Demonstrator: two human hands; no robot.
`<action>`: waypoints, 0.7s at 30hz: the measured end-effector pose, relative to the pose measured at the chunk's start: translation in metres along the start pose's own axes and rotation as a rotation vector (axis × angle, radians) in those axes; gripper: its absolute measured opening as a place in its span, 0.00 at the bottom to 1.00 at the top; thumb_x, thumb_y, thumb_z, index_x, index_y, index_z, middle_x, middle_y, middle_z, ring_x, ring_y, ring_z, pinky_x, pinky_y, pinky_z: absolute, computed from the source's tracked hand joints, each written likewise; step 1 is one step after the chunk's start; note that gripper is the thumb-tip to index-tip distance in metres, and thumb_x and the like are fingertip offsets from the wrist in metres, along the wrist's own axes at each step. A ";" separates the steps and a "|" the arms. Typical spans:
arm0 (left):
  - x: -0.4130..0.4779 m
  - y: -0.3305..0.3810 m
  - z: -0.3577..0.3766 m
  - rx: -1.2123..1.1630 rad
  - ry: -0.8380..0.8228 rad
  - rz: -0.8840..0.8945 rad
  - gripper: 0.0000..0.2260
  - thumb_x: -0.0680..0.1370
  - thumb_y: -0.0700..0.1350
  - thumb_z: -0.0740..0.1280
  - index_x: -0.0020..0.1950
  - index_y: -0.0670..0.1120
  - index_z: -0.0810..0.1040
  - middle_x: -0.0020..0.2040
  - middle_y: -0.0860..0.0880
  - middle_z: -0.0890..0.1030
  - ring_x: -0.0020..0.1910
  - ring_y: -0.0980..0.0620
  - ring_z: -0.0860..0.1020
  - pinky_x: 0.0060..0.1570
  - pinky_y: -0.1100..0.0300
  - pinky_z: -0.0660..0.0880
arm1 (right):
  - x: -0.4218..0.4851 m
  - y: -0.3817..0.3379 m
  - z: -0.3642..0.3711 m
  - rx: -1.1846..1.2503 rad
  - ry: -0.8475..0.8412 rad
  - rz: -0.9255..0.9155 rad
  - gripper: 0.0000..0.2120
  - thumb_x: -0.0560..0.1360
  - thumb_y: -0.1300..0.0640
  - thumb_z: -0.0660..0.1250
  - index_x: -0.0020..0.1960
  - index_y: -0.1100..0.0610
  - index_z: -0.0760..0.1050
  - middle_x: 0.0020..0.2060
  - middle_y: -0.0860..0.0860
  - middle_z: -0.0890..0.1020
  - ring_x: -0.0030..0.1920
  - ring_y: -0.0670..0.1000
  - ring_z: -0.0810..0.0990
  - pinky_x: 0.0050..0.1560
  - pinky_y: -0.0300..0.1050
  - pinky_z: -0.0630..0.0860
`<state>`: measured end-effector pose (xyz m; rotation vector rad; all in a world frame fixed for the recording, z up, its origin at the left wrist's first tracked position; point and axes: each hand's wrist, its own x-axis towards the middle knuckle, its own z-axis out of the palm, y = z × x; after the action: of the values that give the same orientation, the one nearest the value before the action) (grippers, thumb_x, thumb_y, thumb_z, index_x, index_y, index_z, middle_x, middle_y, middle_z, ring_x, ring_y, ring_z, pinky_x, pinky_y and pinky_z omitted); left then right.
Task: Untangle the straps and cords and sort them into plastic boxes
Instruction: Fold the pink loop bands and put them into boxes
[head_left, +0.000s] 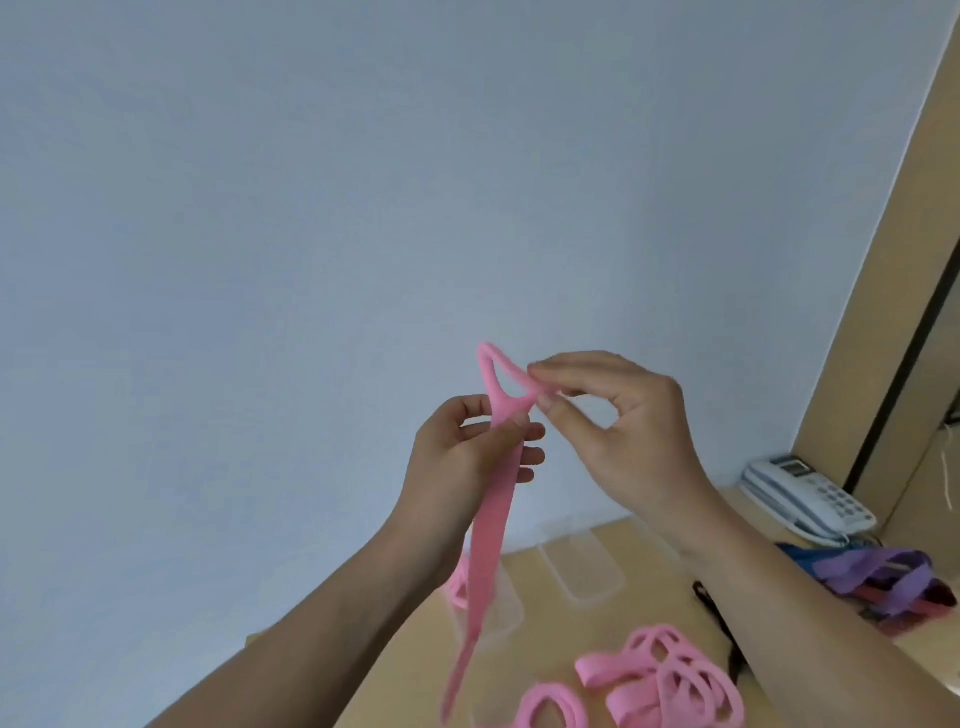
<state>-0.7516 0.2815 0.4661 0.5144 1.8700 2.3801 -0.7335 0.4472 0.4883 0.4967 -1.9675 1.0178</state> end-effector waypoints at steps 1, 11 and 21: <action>0.000 0.005 -0.002 -0.007 -0.010 0.004 0.16 0.77 0.48 0.72 0.61 0.40 0.78 0.50 0.43 0.88 0.48 0.44 0.87 0.50 0.51 0.84 | 0.000 -0.001 0.001 -0.065 -0.009 -0.065 0.12 0.72 0.67 0.75 0.53 0.54 0.86 0.51 0.46 0.85 0.54 0.46 0.83 0.57 0.40 0.77; 0.000 0.022 0.010 -0.001 0.121 0.096 0.10 0.82 0.44 0.70 0.59 0.39 0.82 0.55 0.42 0.87 0.53 0.41 0.86 0.54 0.47 0.83 | 0.019 0.010 0.005 -0.213 -0.029 -0.414 0.09 0.73 0.65 0.73 0.51 0.58 0.86 0.50 0.51 0.83 0.53 0.53 0.78 0.54 0.42 0.76; 0.012 0.037 0.027 0.116 0.243 0.241 0.08 0.80 0.41 0.70 0.56 0.40 0.83 0.53 0.40 0.87 0.53 0.38 0.85 0.55 0.46 0.83 | 0.058 0.015 -0.016 -0.086 -0.077 -0.372 0.09 0.70 0.65 0.77 0.48 0.56 0.86 0.50 0.48 0.84 0.52 0.51 0.79 0.52 0.41 0.76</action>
<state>-0.7495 0.3004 0.5093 0.5052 2.1720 2.5993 -0.7683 0.4709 0.5339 0.8272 -1.8831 0.6854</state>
